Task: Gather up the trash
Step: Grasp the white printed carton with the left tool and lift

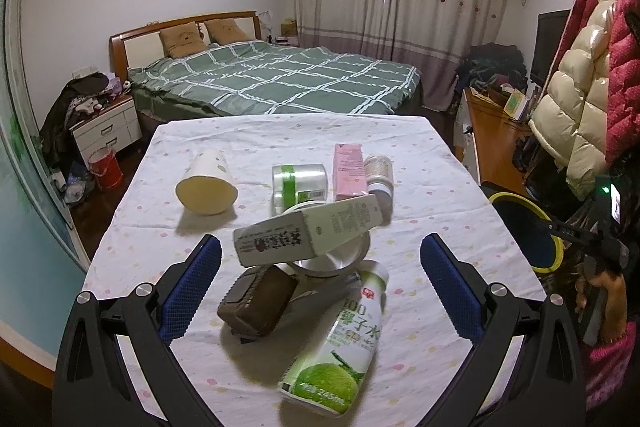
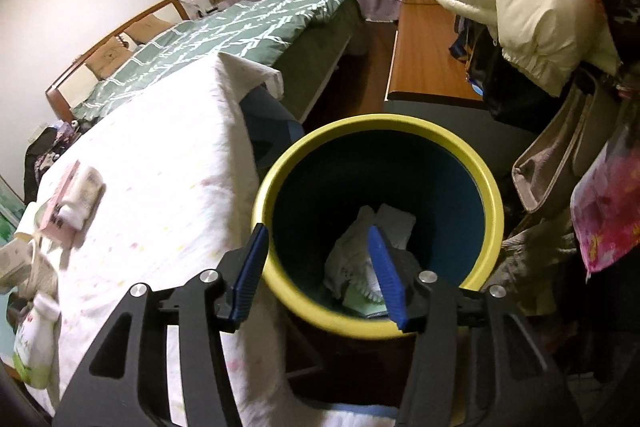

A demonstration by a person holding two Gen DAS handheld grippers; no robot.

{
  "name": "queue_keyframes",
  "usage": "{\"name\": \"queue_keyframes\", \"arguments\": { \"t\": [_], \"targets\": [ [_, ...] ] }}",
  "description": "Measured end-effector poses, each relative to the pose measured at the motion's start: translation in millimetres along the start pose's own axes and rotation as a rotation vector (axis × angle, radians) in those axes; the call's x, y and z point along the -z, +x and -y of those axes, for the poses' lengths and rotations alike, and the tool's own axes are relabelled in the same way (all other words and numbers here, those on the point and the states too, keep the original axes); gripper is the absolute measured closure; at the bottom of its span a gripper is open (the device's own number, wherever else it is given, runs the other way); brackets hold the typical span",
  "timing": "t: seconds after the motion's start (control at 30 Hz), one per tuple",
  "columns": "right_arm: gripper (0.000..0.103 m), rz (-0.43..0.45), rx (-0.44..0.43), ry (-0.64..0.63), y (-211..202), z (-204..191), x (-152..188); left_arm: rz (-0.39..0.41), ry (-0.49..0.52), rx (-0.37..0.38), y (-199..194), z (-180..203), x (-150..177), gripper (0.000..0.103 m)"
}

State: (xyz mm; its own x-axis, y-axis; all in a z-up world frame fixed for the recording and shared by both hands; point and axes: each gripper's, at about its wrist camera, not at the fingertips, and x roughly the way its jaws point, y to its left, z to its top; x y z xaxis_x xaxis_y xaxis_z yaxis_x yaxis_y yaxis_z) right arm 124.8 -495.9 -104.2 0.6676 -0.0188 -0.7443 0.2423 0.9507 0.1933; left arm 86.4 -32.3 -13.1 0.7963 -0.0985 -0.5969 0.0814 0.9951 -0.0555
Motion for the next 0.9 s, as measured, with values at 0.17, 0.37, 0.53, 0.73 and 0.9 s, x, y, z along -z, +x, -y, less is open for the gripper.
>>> {"name": "queue_keyframes", "arguments": {
  "t": [0.17, 0.37, 0.53, 0.73, 0.9],
  "targets": [
    [0.052, -0.009, -0.022, -0.028, -2, -13, 8, -0.033, -0.026, 0.0, 15, -14, 0, 0.005],
    [0.052, -0.019, -0.038, -0.054, 1, -28, 9, -0.092, -0.064, 0.072, 41, -29, -6, 0.005],
    [0.052, -0.027, -0.033, -0.074, 5, -36, 9, -0.146, -0.09, 0.126, 62, -41, -8, 0.005],
    [0.052, -0.037, -0.036, -0.083, 8, -44, 8, -0.186, -0.12, 0.165, 81, -54, -7, 0.005],
    [0.052, -0.044, -0.046, -0.091, 10, -53, 8, -0.213, -0.143, 0.236, 93, -60, -8, 0.005]
  ]
}}
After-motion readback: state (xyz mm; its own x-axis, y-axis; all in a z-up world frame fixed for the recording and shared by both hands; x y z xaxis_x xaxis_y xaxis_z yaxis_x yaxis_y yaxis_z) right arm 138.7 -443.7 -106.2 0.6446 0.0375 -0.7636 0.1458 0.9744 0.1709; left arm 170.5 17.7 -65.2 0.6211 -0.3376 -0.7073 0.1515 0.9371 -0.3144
